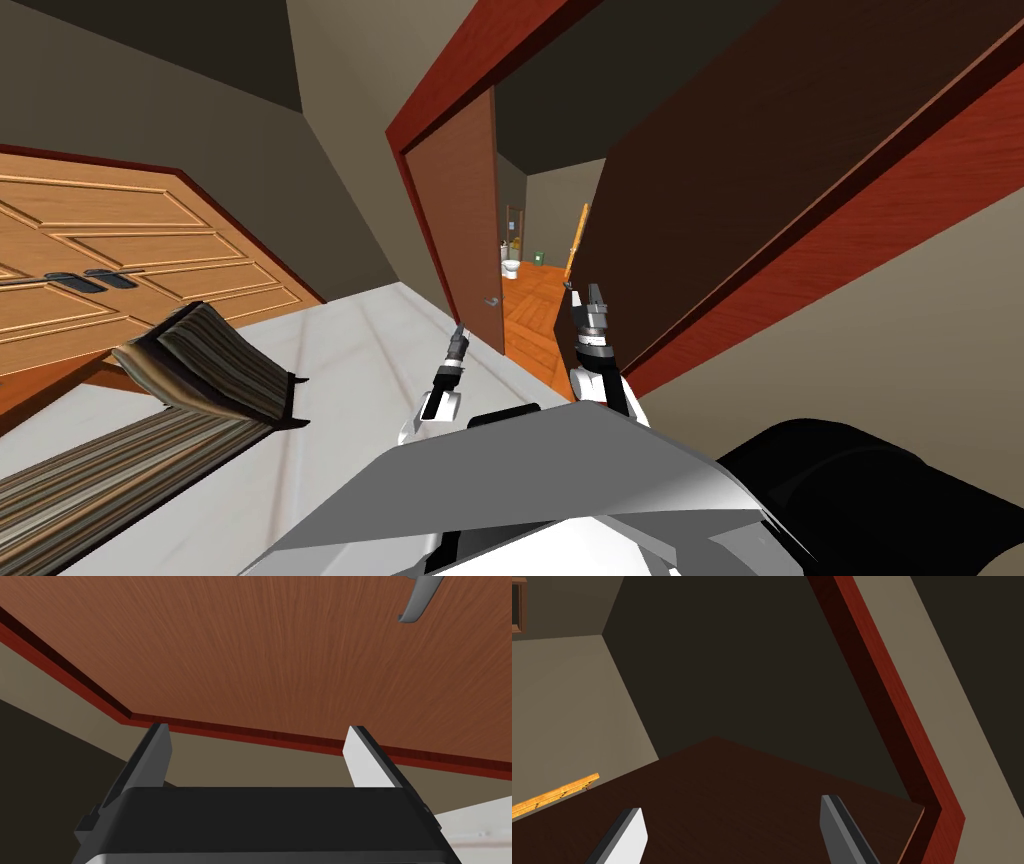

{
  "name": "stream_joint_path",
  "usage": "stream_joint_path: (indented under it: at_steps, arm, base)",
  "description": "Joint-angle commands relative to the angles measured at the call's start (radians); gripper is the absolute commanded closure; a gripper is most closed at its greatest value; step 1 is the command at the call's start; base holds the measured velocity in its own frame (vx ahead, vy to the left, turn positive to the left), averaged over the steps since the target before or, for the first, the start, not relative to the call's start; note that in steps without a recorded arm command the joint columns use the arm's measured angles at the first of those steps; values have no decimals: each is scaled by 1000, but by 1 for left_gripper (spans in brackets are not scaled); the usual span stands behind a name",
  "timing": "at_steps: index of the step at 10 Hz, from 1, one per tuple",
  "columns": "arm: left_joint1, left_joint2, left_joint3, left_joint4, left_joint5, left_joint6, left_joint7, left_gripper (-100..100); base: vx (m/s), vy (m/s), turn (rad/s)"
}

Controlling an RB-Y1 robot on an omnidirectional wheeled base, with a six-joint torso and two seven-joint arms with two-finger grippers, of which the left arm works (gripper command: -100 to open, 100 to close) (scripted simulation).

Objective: Push the door open

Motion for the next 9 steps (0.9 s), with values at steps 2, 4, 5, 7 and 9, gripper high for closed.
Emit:
stream_joint_path:
  at_steps: [2, 4, 5, 7, 9]
  arm:
    - [-28, 0, -17, 73, 5, -25, 2, -100]
    - [-48, -1, -30, 121, 9, -38, 4, -100]
    - [-58, -2, -37, 145, 11, -44, 4, -100]
    - [-78, -4, -50, 192, 14, -57, 6, -100]
    - [-97, -6, -63, 239, 18, -69, 7, -100]
  base:
    - [71, 68, -84]
    - [77, 71, -87]
    - [99, 72, -80]
    - [82, 85, -66]
    - [70, 81, -87]
